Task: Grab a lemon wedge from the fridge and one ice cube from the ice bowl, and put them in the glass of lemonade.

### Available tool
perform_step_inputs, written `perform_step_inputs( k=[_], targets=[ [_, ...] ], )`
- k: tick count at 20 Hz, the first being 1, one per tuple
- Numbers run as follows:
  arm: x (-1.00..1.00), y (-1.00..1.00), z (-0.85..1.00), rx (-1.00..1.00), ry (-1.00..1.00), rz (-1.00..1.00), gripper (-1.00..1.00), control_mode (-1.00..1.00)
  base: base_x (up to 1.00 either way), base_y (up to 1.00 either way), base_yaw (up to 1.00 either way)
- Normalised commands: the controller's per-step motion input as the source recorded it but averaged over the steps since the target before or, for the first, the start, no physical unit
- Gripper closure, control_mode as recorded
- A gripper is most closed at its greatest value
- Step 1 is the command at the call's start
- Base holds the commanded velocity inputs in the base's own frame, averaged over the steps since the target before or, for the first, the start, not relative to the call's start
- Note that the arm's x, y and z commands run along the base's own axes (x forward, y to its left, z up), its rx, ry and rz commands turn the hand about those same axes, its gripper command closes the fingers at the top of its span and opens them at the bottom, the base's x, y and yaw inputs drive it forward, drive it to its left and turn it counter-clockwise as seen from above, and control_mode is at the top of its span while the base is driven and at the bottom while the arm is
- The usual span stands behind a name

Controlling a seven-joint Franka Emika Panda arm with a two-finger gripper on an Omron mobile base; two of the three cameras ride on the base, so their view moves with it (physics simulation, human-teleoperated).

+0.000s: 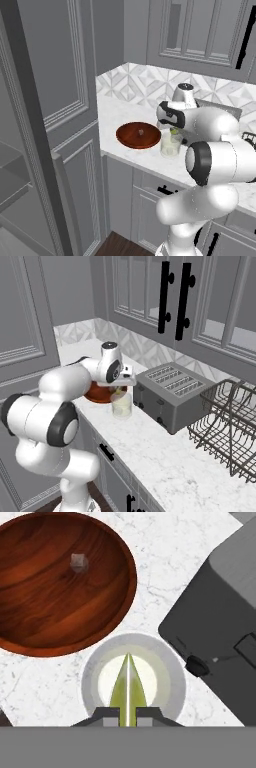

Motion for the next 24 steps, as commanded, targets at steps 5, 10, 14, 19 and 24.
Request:
perform_step_inputs(
  k=[5, 10, 14, 19, 24],
  targets=[
    [0.38, 0.0, -0.11, 0.0, 0.0, 0.0, 1.0, -1.0, 0.0, 0.0, 0.0],
    [0.0, 0.0, -0.4, 0.0, 0.0, 0.0, 1.0, -1.0, 0.0, 0.0, 0.0],
    [0.0, 0.0, 0.0, 0.0, 0.0, 0.0, -1.0, -1.0, 0.0, 0.0, 0.0],
    [0.0, 0.0, 0.0, 0.0, 0.0, 0.0, -1.0, -1.0, 0.0, 0.0, 0.0],
    [-0.26, 0.0, 0.17, 0.04, -0.05, 0.0, -1.0, -1.0, 0.0, 0.0, 0.0]
  ],
)
